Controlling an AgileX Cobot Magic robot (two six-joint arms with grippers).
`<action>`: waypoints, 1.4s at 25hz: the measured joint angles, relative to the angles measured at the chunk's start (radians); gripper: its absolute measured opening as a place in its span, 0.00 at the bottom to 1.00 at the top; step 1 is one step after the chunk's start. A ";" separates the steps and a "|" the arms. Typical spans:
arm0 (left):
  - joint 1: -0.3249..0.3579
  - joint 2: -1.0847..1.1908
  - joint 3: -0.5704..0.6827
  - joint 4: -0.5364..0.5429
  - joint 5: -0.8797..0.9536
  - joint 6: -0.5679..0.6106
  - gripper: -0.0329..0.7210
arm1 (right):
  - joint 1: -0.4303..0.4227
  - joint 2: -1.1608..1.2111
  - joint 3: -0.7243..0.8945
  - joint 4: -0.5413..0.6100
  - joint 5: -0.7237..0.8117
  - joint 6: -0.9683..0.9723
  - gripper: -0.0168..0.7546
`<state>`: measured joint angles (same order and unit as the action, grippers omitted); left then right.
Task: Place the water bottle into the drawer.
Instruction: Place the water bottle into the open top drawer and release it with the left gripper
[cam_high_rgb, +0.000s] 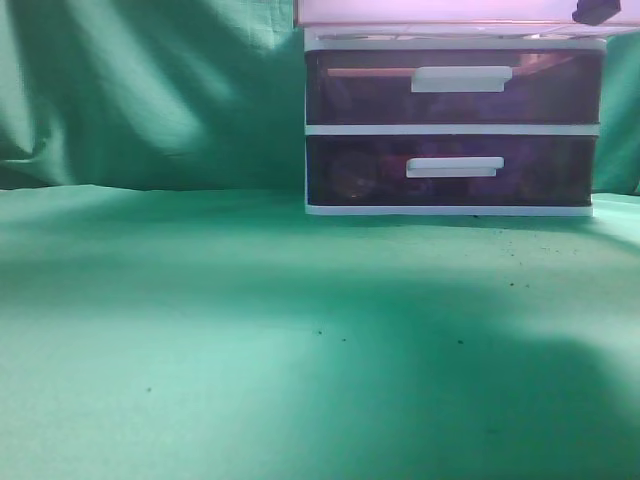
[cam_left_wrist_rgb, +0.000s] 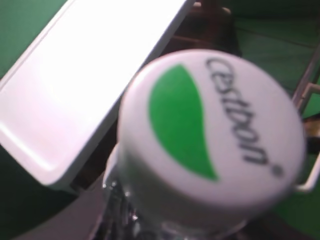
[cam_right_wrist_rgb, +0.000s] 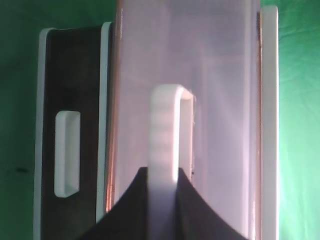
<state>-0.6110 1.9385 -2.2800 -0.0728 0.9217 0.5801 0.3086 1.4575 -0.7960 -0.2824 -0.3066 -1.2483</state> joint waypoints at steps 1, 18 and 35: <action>-0.022 0.012 -0.002 0.033 -0.028 -0.004 0.42 | 0.005 0.000 0.000 0.000 0.008 0.002 0.12; -0.127 0.169 -0.008 0.475 -0.160 -0.201 0.42 | 0.035 -0.006 0.000 0.002 0.052 0.023 0.12; -0.126 0.208 -0.008 0.016 -0.369 -0.216 0.88 | 0.035 -0.006 0.000 -0.002 0.070 0.057 0.12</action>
<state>-0.7366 2.1467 -2.2884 -0.0568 0.5526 0.3637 0.3435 1.4514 -0.7960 -0.2843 -0.2363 -1.1910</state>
